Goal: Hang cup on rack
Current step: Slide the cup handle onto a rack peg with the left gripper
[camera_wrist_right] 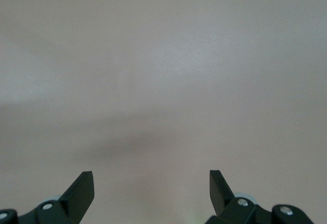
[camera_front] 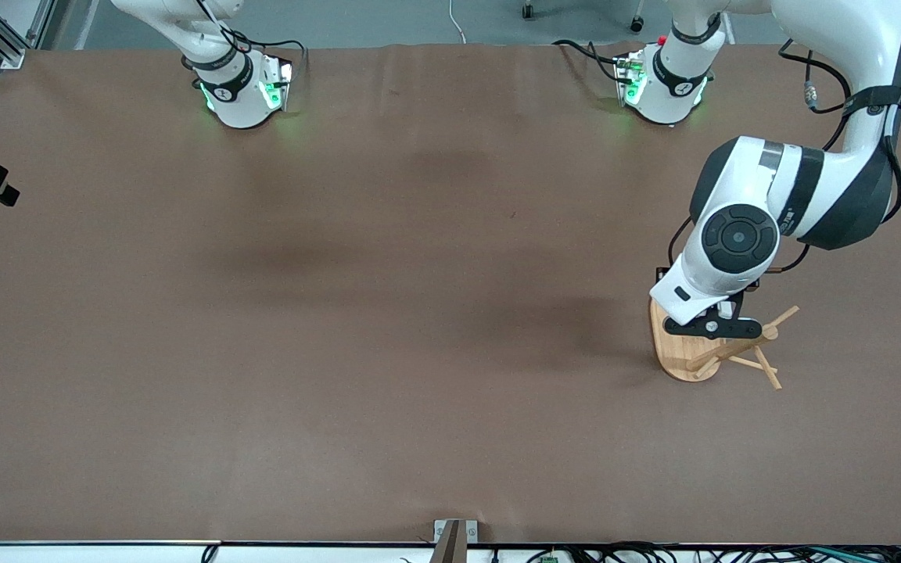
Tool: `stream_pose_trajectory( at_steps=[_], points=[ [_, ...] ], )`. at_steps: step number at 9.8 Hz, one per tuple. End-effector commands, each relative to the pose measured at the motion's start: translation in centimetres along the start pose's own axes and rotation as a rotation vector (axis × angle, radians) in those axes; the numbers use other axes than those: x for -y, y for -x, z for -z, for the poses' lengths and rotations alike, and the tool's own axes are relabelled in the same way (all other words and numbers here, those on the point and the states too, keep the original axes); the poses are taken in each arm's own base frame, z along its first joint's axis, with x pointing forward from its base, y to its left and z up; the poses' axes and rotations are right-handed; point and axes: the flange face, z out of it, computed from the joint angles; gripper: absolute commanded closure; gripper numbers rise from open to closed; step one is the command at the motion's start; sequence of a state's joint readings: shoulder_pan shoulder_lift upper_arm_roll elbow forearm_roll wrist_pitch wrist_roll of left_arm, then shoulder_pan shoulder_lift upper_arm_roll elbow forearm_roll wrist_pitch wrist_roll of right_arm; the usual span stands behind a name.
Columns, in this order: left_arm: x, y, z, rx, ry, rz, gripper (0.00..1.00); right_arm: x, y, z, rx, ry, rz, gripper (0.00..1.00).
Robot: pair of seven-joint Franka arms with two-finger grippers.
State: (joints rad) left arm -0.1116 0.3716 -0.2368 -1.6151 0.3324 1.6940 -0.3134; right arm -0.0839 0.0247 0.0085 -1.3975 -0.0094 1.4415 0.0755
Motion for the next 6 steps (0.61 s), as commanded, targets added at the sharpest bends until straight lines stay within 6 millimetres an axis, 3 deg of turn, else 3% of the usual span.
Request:
stream_pose_trajectory(
  at_steps=[1, 4, 5, 6],
  points=[
    [-0.35, -0.52, -2.07, 0.015, 0.003, -0.019, 0.88, -0.05, 0.23, 0.31, -0.006, -0.011, -0.013, 0.0],
    [0.12, -0.76, -2.18, 0.009, 0.004, -0.01, 0.81, 0.14, 0.24, 0.24, -0.004, -0.013, -0.01, 0.0],
    [0.11, -0.78, -2.16, 0.008, 0.006, -0.012, 0.74, 0.14, 0.25, 0.31, -0.006, -0.013, -0.01, 0.0],
    [0.11, -0.82, -2.18, 0.008, 0.005, -0.012, 0.49, 0.05, 0.26, 0.3, -0.004, -0.013, -0.01, 0.0]
  ],
)
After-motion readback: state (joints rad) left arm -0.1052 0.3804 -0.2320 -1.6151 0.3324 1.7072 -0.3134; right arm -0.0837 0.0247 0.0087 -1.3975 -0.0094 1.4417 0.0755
